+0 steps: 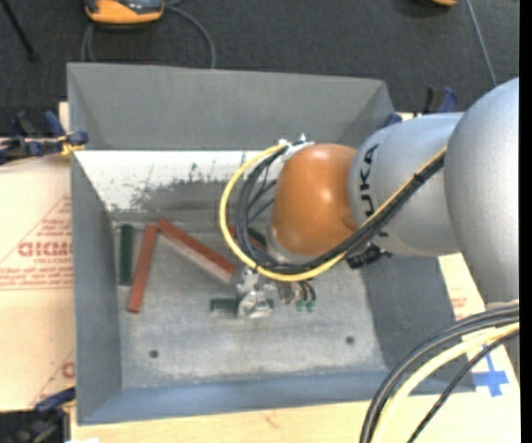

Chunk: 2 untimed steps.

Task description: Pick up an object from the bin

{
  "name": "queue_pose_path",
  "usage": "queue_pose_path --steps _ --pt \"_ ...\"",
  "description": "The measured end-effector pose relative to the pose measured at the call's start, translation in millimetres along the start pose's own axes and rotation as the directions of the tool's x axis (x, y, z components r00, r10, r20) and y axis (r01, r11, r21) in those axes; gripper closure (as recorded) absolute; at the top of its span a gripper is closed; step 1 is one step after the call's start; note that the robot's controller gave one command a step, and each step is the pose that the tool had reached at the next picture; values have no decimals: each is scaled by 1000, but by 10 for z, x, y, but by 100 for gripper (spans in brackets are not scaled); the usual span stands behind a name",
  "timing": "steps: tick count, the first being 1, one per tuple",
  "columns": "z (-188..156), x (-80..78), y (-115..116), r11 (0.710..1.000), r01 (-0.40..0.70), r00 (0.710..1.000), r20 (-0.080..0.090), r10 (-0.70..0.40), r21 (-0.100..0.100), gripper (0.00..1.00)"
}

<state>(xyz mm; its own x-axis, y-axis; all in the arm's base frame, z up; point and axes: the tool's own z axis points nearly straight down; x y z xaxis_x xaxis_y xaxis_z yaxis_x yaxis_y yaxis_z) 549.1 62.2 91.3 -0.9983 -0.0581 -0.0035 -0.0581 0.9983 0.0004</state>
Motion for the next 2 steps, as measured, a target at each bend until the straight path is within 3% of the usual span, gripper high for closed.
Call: queue_pose_path --steps 1,2 --pt "47 84 255 1000 7 1000 13 -7 0 100" --pt "66 105 304 1000 17 1000 12 -17 -2 100"
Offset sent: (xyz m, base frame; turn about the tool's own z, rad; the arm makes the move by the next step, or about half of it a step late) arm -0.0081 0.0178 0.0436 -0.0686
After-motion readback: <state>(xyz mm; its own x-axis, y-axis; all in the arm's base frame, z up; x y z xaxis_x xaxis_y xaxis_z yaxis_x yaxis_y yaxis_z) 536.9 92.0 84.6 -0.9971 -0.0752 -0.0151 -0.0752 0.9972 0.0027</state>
